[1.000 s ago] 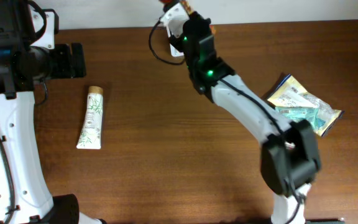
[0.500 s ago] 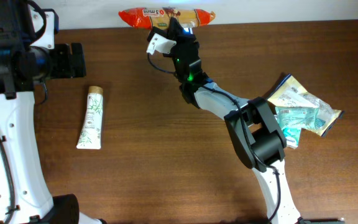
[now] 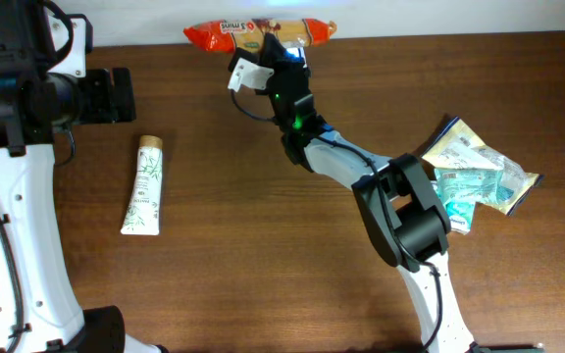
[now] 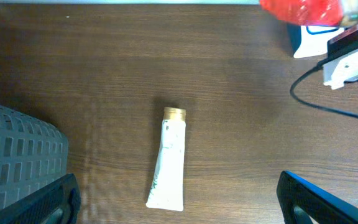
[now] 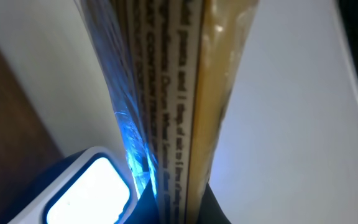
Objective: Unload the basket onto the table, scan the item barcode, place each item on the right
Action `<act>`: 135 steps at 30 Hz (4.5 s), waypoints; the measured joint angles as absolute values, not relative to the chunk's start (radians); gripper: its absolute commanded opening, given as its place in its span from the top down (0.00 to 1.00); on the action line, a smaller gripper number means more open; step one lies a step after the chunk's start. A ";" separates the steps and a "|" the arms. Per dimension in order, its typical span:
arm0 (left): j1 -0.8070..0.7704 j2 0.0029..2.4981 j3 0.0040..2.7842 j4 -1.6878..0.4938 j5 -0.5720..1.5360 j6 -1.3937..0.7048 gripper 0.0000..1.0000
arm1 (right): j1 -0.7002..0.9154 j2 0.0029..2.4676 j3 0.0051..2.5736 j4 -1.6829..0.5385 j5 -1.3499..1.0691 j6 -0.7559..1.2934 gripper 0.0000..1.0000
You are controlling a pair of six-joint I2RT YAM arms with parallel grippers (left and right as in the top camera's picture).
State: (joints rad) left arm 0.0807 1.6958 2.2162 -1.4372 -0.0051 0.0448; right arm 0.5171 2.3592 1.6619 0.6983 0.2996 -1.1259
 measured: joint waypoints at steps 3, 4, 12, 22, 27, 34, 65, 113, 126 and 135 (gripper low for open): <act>0.081 1.696 2.216 -1.437 -0.005 0.045 0.01 | 0.520 2.323 1.659 0.580 0.318 -1.100 0.96; 0.081 1.696 2.216 -1.437 -0.005 0.045 0.01 | 0.521 2.301 1.655 0.538 0.326 -1.084 0.96; 0.081 1.696 2.216 -1.440 -0.005 0.045 0.01 | 0.534 1.829 1.660 -0.197 0.292 -0.683 0.96; 0.081 1.696 2.216 -1.439 -0.005 0.045 0.01 | 0.423 1.718 1.668 -1.076 0.001 -0.065 0.96; 0.081 1.696 2.216 -1.439 -0.005 0.045 0.01 | 0.276 1.752 1.664 -1.187 -0.029 0.051 0.96; 0.081 1.696 2.216 -1.439 -0.005 0.045 0.01 | 0.066 1.855 1.570 -1.198 -0.069 0.102 0.96; 0.081 1.696 2.216 -1.440 -0.005 0.045 0.01 | 0.690 2.152 1.928 -0.512 -0.258 0.339 0.01; 0.081 1.696 2.216 -1.439 -0.005 0.045 0.01 | 0.529 2.732 2.645 -1.631 -0.254 0.178 0.16; 0.081 1.696 2.216 -1.440 -0.005 0.045 0.01 | 0.410 2.495 2.646 -1.648 -0.417 0.054 0.39; 0.081 1.696 2.216 -1.439 -0.005 0.045 0.01 | 0.419 2.440 2.560 -1.582 -0.448 0.139 0.70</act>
State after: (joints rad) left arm 0.0807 1.6958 2.2162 -1.4395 -0.0048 0.0448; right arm 0.4194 2.4401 2.5599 -1.5818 -0.4480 0.1394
